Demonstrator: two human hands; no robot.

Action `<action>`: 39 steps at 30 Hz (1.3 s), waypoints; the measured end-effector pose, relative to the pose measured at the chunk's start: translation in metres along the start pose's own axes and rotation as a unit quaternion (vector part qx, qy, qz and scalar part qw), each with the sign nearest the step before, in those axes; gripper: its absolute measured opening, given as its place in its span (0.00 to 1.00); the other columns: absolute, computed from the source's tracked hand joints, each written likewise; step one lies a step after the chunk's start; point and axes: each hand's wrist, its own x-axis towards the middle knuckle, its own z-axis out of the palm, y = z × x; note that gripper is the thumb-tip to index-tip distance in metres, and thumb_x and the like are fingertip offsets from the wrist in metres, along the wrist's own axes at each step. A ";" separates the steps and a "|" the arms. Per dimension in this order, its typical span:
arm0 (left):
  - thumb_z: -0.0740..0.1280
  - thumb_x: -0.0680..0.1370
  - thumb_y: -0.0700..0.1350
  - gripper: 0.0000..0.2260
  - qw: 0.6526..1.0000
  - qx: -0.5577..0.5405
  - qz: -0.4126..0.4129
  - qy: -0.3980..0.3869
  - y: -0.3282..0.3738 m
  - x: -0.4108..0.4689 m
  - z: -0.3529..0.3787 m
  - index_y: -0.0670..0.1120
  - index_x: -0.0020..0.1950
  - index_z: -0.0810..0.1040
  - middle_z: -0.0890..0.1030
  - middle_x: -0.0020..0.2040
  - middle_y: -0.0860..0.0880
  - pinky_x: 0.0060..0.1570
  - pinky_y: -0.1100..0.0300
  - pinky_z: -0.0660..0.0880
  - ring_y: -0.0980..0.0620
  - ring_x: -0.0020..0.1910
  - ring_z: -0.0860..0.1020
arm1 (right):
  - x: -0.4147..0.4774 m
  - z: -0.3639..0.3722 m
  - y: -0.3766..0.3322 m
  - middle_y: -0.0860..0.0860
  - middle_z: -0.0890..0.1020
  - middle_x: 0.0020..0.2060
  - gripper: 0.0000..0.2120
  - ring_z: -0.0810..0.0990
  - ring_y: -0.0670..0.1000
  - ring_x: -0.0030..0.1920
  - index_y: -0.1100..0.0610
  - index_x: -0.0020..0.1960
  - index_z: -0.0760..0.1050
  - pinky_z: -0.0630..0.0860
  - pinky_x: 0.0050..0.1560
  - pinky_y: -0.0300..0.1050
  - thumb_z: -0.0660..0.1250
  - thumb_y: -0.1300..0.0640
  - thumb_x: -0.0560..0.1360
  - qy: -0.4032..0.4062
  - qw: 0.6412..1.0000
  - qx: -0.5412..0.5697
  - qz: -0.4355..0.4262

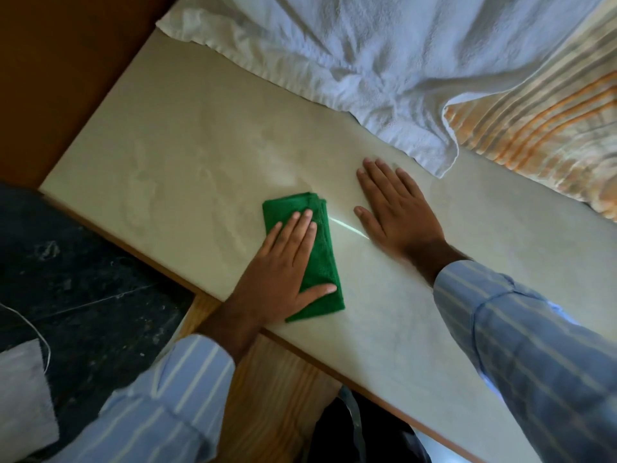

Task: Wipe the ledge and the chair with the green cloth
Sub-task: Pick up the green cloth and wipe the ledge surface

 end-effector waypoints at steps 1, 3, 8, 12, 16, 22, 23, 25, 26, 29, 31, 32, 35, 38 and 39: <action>0.52 0.77 0.74 0.48 1.000 0.003 -0.008 0.001 -0.003 0.008 -0.002 0.37 0.81 0.53 0.51 0.83 0.39 0.78 0.42 0.55 0.42 0.82 0.49 | 0.000 0.000 0.000 0.55 0.58 0.85 0.32 0.56 0.55 0.86 0.57 0.86 0.56 0.53 0.85 0.56 0.51 0.43 0.87 0.000 1.000 0.000 -0.002; 0.51 0.77 0.74 0.48 0.999 0.006 -0.041 -0.003 -0.011 0.039 -0.011 0.37 0.81 0.54 0.53 0.83 0.39 0.78 0.43 0.53 0.42 0.82 0.51 | 0.001 0.001 0.000 0.55 0.58 0.86 0.31 0.55 0.54 0.86 0.57 0.86 0.56 0.52 0.85 0.56 0.51 0.43 0.87 -0.003 1.000 0.000 -0.003; 0.51 0.76 0.74 0.49 0.990 -0.019 -0.135 -0.021 -0.063 0.106 -0.031 0.37 0.82 0.50 0.50 0.83 0.38 0.79 0.44 0.50 0.41 0.82 0.50 | 0.000 0.003 0.001 0.55 0.59 0.85 0.31 0.56 0.54 0.86 0.58 0.85 0.56 0.52 0.85 0.55 0.51 0.43 0.87 0.005 1.000 0.009 -0.005; 0.54 0.78 0.72 0.47 0.952 -0.061 -0.300 0.009 -0.139 0.086 -0.033 0.37 0.82 0.47 0.49 0.83 0.37 0.80 0.44 0.48 0.40 0.82 0.49 | 0.000 0.004 0.001 0.55 0.61 0.85 0.31 0.58 0.54 0.85 0.58 0.85 0.58 0.52 0.85 0.55 0.53 0.44 0.87 0.022 0.999 0.024 -0.002; 0.52 0.79 0.71 0.46 0.913 -0.089 -0.399 0.021 -0.149 0.054 -0.032 0.37 0.82 0.45 0.45 0.83 0.39 0.80 0.45 0.46 0.42 0.82 0.47 | 0.001 0.002 0.000 0.55 0.60 0.85 0.31 0.58 0.55 0.85 0.58 0.85 0.58 0.53 0.85 0.56 0.53 0.44 0.87 0.013 1.000 0.025 -0.005; 0.50 0.76 0.73 0.49 0.931 -0.085 -0.355 0.022 -0.014 0.042 -0.019 0.36 0.81 0.47 0.47 0.83 0.37 0.79 0.43 0.46 0.41 0.82 0.47 | 0.000 0.001 0.001 0.55 0.60 0.85 0.31 0.57 0.55 0.86 0.57 0.85 0.57 0.53 0.85 0.57 0.51 0.43 0.87 -0.009 1.000 0.029 0.000; 0.49 0.76 0.74 0.49 0.938 -0.083 -0.334 0.025 0.008 0.042 -0.017 0.36 0.81 0.48 0.48 0.83 0.37 0.79 0.43 0.47 0.41 0.82 0.48 | 0.000 0.000 0.000 0.55 0.59 0.85 0.31 0.57 0.55 0.86 0.57 0.85 0.57 0.53 0.85 0.57 0.51 0.43 0.87 -0.015 0.999 0.030 0.001; 0.50 0.75 0.74 0.49 0.945 -0.084 -0.316 0.026 0.036 0.044 -0.015 0.36 0.82 0.49 0.48 0.83 0.38 0.79 0.43 0.47 0.42 0.82 0.48 | -0.001 -0.004 -0.001 0.55 0.58 0.85 0.32 0.56 0.55 0.86 0.57 0.86 0.56 0.52 0.85 0.57 0.49 0.42 0.86 -0.030 0.999 0.034 0.000; 0.51 0.76 0.74 0.49 0.946 -0.084 -0.313 0.022 0.040 0.044 -0.016 0.37 0.82 0.49 0.48 0.83 0.38 0.79 0.44 0.47 0.42 0.82 0.48 | -0.001 -0.006 -0.001 0.55 0.58 0.85 0.32 0.55 0.55 0.86 0.57 0.86 0.55 0.52 0.85 0.56 0.48 0.42 0.86 -0.038 0.999 0.038 0.001; 0.52 0.78 0.71 0.43 0.946 -0.122 -0.299 0.038 0.024 0.042 -0.027 0.40 0.81 0.55 0.52 0.83 0.41 0.79 0.44 0.53 0.43 0.82 0.52 | 0.000 -0.013 -0.006 0.54 0.56 0.86 0.32 0.52 0.54 0.86 0.56 0.86 0.54 0.48 0.86 0.55 0.49 0.42 0.87 -0.063 0.995 0.073 0.021; 0.56 0.81 0.64 0.33 0.931 -0.150 -0.314 0.109 0.003 0.036 -0.036 0.41 0.77 0.65 0.61 0.80 0.40 0.75 0.44 0.62 0.41 0.78 0.60 | 0.004 -0.021 -0.015 0.55 0.59 0.85 0.31 0.54 0.55 0.86 0.56 0.85 0.59 0.50 0.85 0.55 0.52 0.41 0.87 -0.074 0.989 0.114 0.052; 0.58 0.82 0.60 0.29 0.923 -0.135 -0.333 0.140 -0.009 0.032 -0.038 0.41 0.76 0.68 0.64 0.78 0.40 0.73 0.45 0.64 0.40 0.76 0.62 | 0.005 -0.027 -0.021 0.56 0.63 0.84 0.31 0.59 0.57 0.84 0.56 0.83 0.64 0.55 0.84 0.56 0.54 0.39 0.86 -0.074 0.986 0.137 0.066; 0.62 0.83 0.54 0.26 0.897 -0.130 -0.400 0.135 -0.034 0.020 -0.039 0.39 0.76 0.67 0.68 0.75 0.39 0.71 0.47 0.65 0.39 0.73 0.65 | -0.005 -0.040 -0.049 0.57 0.80 0.65 0.34 0.76 0.60 0.66 0.56 0.69 0.79 0.76 0.64 0.55 0.55 0.31 0.82 -0.092 0.986 0.131 0.049; 0.66 0.81 0.53 0.23 0.892 -0.158 -0.411 0.102 -0.044 0.022 -0.039 0.39 0.70 0.74 0.75 0.67 0.39 0.65 0.48 0.70 0.39 0.66 0.71 | -0.017 -0.039 -0.076 0.54 0.80 0.53 0.27 0.80 0.58 0.55 0.56 0.64 0.79 0.77 0.49 0.50 0.65 0.34 0.80 -0.145 0.976 0.147 0.063; 0.67 0.80 0.51 0.21 0.883 -0.188 -0.418 0.099 -0.044 0.025 -0.041 0.40 0.68 0.76 0.78 0.64 0.38 0.63 0.48 0.72 0.39 0.64 0.74 | -0.017 -0.040 -0.082 0.55 0.81 0.53 0.24 0.81 0.59 0.55 0.56 0.64 0.79 0.76 0.49 0.49 0.69 0.38 0.79 -0.154 0.964 0.192 0.100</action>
